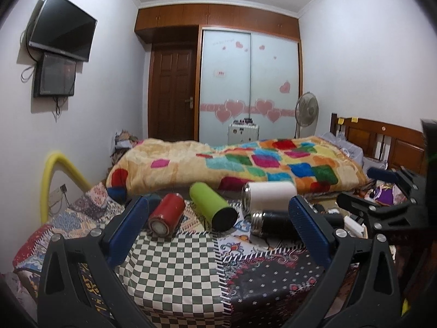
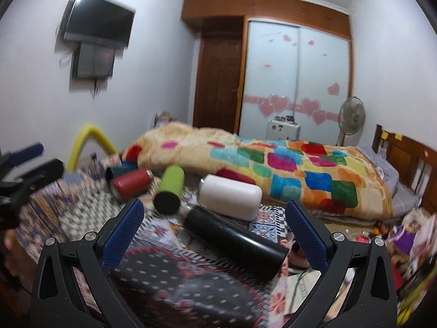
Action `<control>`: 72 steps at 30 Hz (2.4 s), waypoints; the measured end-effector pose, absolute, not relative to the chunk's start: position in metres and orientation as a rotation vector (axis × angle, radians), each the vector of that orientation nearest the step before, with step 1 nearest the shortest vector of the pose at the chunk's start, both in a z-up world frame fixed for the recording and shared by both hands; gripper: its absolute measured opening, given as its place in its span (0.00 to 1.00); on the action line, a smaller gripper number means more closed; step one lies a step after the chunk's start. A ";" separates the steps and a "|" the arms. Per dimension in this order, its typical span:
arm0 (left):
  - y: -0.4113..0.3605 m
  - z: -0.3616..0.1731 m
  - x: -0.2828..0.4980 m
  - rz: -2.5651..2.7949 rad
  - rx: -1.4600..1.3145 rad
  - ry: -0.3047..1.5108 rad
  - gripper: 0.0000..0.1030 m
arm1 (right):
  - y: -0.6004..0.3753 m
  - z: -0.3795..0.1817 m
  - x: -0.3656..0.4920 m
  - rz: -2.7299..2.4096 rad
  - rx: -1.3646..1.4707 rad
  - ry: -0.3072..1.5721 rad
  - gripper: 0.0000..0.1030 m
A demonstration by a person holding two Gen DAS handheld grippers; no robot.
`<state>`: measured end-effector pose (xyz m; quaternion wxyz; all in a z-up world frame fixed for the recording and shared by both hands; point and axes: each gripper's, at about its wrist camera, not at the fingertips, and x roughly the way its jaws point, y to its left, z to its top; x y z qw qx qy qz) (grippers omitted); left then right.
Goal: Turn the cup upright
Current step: 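Reach the right tool down and grasp the lying black thermos bottle, then lift the black thermos with the right tool toward the left tool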
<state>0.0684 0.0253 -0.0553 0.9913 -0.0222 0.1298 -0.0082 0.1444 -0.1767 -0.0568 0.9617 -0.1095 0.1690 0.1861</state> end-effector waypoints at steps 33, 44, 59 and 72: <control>0.021 -0.145 0.160 -0.015 -0.060 0.503 1.00 | -0.152 -0.162 0.291 0.684 -0.592 1.012 0.73; 0.037 -0.130 0.144 0.015 -0.079 0.468 1.00 | -0.153 -0.135 0.248 0.630 -0.522 0.967 0.63; 0.069 -0.112 0.112 0.075 -0.093 0.416 1.00 | -0.086 -0.115 0.214 0.795 -0.554 0.884 0.62; 0.079 -0.120 0.114 0.088 -0.101 0.434 1.00 | -0.045 -0.152 0.227 0.826 -0.660 0.974 0.61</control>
